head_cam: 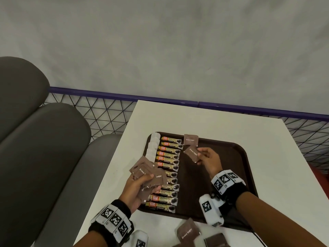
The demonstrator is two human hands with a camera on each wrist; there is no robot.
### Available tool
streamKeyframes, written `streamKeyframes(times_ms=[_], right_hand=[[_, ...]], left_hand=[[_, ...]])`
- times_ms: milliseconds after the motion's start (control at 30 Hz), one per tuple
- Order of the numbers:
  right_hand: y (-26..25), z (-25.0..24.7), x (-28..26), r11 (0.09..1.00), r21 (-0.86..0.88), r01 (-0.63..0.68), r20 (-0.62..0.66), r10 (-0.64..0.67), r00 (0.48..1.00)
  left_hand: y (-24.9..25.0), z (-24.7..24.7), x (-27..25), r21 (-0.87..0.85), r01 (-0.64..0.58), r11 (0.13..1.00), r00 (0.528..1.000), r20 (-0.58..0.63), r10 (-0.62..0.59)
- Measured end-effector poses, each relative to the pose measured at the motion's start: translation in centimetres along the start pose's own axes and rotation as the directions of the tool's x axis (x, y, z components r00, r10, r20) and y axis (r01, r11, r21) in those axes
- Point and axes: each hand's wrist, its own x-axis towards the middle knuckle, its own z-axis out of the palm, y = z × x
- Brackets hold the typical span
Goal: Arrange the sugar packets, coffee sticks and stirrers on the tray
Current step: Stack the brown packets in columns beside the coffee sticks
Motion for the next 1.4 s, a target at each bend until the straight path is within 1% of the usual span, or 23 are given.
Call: streamKeyframes(times_ms=[100, 233, 433, 600, 867, 1133, 1233, 1300, 1400], right_hand=[[0.0, -0.5, 3.2, 0.998, -0.064, 0.012, -0.057, -0.016, 0.998], [-0.8, 0.1, 5.9, 0.987, -0.156, 0.028, -0.051, -0.037, 0.998], [-1.1, 1.6, 7.6, 0.945, -0.322, 0.053, -0.029, -0.066, 0.997], [-0.5, 2.1, 7.9, 0.924, -0.377, 0.069, -0.039, -0.091, 0.995], [0.0, 3.0, 8.1, 0.93, -0.367, 0.034, -0.136, -0.09, 0.987], [0.1, 3.3, 7.7, 0.934, -0.356, 0.019, -0.176, -0.087, 0.981], [-0.4, 2.8, 7.4, 0.91, -0.409, 0.063, -0.207, -0.159, 0.965], [-0.7, 2.5, 6.8, 0.896, -0.432, 0.099, -0.202, -0.203, 0.958], [-1.0, 2.4, 5.0, 0.918, -0.356, 0.174, -0.159, -0.243, 0.957]], left_hand=[[0.7, -0.6, 0.4, 0.002, -0.014, 1.0, 1.0, -0.004, 0.014], [1.5, -1.1, 0.8, -0.005, -0.021, 1.0, 1.0, -0.002, 0.021], [1.9, -1.7, 1.4, -0.021, -0.013, 1.0, 1.0, 0.014, 0.013], [2.1, -1.9, 1.6, -0.018, -0.008, 1.0, 0.999, 0.033, 0.008], [2.4, -1.5, 1.8, -0.006, -0.01, 1.0, 0.998, 0.064, 0.011], [2.6, -1.4, 1.7, 0.023, -0.022, 0.999, 0.997, 0.069, 0.02], [2.6, -1.3, 1.7, 0.037, -0.035, 0.999, 0.998, 0.058, 0.033], [2.4, -1.2, 1.6, 0.047, -0.037, 0.998, 0.998, 0.056, 0.035], [2.1, -0.8, 1.6, 0.053, -0.037, 0.998, 0.999, 0.042, 0.035]])
